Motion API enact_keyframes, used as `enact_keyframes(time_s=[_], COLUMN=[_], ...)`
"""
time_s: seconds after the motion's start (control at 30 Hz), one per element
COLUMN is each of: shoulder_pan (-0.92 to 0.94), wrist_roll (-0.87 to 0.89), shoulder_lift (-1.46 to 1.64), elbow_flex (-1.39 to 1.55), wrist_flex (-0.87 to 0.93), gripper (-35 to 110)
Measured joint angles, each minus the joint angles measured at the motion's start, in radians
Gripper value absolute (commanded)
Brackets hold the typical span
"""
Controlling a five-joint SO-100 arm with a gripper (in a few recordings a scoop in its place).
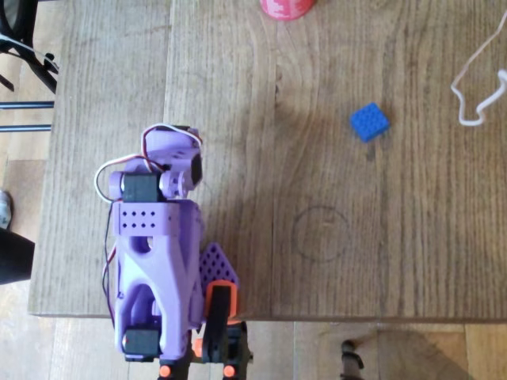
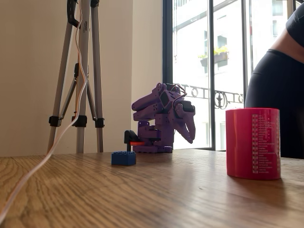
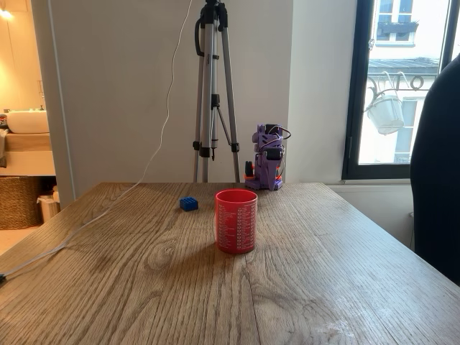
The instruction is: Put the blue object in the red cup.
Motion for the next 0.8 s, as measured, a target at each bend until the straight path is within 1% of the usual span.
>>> enact_keyframes(time_s=[0.07, 0.17, 0.3, 0.67, 0.8], shoulder_pan=[0.0, -0.086, -0.11, -0.109, -0.087], wrist_roll=[-0.006, -0.075, -0.086, -0.086, -0.058], shoulder_lift=[0.0, 0.0, 0.0, 0.0, 0.0], elbow_flex=[0.0, 0.0, 0.0, 0.0, 0.0], wrist_flex=[0.0, 0.002, 0.005, 0.005, 0.005], gripper=[1, 1, 1, 0, 1])
